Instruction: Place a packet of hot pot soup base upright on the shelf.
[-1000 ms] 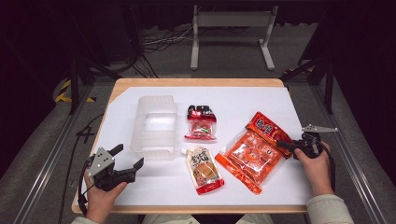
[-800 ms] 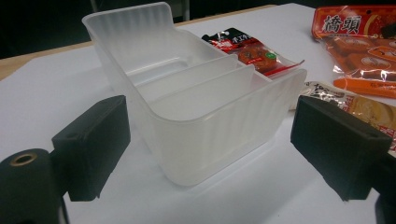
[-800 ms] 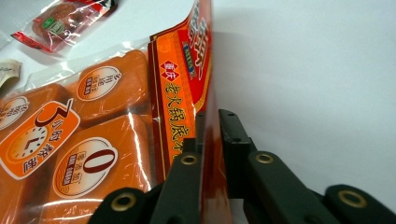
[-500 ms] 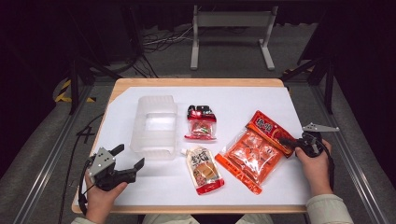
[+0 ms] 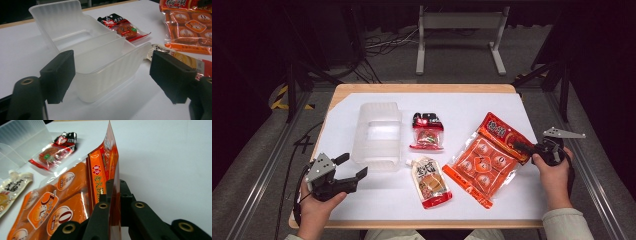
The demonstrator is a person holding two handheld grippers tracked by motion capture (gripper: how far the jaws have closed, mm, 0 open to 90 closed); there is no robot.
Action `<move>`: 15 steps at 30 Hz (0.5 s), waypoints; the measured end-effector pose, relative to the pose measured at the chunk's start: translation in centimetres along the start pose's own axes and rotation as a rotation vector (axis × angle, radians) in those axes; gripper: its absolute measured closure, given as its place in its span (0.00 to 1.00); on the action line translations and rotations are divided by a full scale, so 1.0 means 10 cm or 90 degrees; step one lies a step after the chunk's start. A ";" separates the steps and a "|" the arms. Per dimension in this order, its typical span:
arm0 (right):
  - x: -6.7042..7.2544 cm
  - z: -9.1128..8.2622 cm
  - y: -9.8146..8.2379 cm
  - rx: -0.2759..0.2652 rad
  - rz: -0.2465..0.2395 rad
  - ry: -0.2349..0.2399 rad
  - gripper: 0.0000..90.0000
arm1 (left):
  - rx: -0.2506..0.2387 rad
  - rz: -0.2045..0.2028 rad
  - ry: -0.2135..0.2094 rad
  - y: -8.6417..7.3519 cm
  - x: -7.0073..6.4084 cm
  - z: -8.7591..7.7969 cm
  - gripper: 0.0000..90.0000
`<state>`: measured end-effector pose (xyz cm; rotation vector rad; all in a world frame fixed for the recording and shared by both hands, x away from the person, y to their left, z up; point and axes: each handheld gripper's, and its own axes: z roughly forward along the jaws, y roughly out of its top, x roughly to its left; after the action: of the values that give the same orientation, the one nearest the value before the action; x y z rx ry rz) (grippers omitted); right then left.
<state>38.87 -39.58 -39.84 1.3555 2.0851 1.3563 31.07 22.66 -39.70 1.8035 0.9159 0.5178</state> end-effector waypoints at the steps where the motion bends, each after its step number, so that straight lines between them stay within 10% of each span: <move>1: 0.02 -0.02 0.02 -0.003 -0.004 0.001 1.00 | 0.000 0.001 0.000 0.01 0.00 -0.01 0.28; 6: 0.11 -0.13 0.12 -0.023 -0.013 0.011 1.00 | -0.008 -0.013 -0.006 0.01 0.00 -0.01 0.26; 10: 0.22 -0.23 0.22 -0.040 -0.035 0.025 1.00 | -0.002 -0.117 -0.042 -0.01 0.05 0.00 0.15; 15: 0.31 -0.28 0.28 -0.050 -0.046 0.038 1.00 | -0.003 -0.085 -0.032 0.00 0.04 -0.02 0.19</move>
<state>36.94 -38.20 -35.40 1.2108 2.0739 1.4495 31.18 23.04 -39.68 1.7297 0.9920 0.3890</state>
